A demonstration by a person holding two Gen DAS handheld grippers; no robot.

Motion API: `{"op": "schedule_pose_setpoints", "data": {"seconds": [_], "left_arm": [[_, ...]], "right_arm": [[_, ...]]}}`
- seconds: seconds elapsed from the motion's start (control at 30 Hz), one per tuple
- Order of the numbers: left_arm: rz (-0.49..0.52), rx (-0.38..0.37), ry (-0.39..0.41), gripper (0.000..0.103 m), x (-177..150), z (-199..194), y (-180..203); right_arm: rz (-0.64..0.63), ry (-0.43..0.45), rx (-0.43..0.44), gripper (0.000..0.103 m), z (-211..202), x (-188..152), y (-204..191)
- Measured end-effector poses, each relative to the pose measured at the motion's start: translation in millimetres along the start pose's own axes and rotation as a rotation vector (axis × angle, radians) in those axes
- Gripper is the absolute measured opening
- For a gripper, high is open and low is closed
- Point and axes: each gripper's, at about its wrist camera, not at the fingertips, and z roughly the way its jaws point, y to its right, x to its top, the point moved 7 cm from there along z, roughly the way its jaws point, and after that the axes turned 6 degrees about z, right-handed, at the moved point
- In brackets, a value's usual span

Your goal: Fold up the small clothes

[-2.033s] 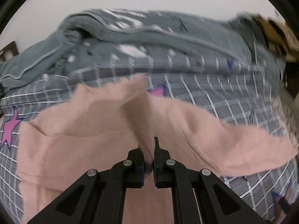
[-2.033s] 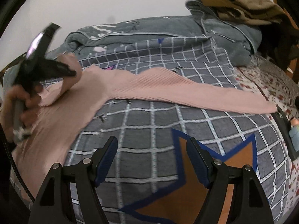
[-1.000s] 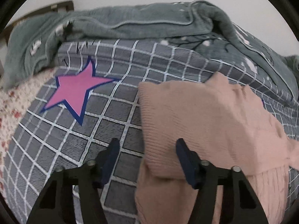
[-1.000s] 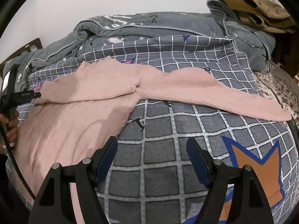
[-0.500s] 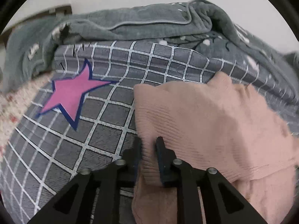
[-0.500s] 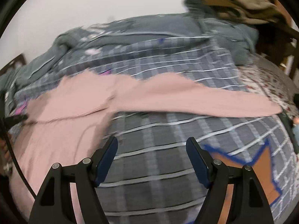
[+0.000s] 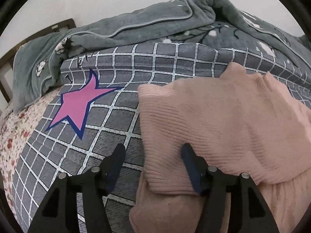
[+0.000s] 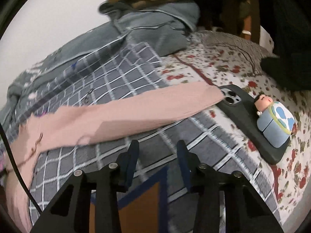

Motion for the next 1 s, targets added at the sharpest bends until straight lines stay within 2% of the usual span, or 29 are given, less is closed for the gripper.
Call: {"op": "schedule_pose_setpoints", "data": {"seconds": [0.27, 0.47, 0.5, 0.53, 0.57, 0.63, 0.73, 0.87, 1.0], "left_arm": [[-0.028, -0.008, -0.016, 0.067, -1, 5, -3], [-0.038, -0.021, -0.019, 0.067, -1, 6, -3], [-0.038, -0.020, -0.020, 0.067, -1, 6, -2], [-0.037, -0.020, -0.020, 0.067, -1, 6, -3], [-0.037, -0.020, -0.020, 0.068, -1, 6, -3], [-0.037, -0.019, -0.019, 0.068, -1, 6, -3], [-0.037, -0.027, -0.019, 0.068, 0, 5, -4], [-0.074, -0.099, -0.019, 0.067, 0, 1, -8], [-0.106, -0.158, 0.005, 0.068, 3, -10, -16]], "right_arm": [[0.114, -0.007, 0.022, 0.040, 24, 27, 18], [0.168, -0.013, -0.016, 0.039, 43, 46, 29], [0.165, -0.004, -0.033, 0.033, 43, 48, 29], [0.160, 0.005, -0.055, 0.015, 43, 50, 30], [0.144, 0.015, -0.082, 0.009, 43, 52, 29], [0.113, 0.035, -0.084, 0.007, 39, 56, 25], [0.055, 0.103, -0.115, 0.006, 23, 67, 11], [-0.010, 0.183, -0.118, 0.006, -10, 86, -26], [-0.118, 0.279, -0.062, 0.006, -57, 102, -93]]}}
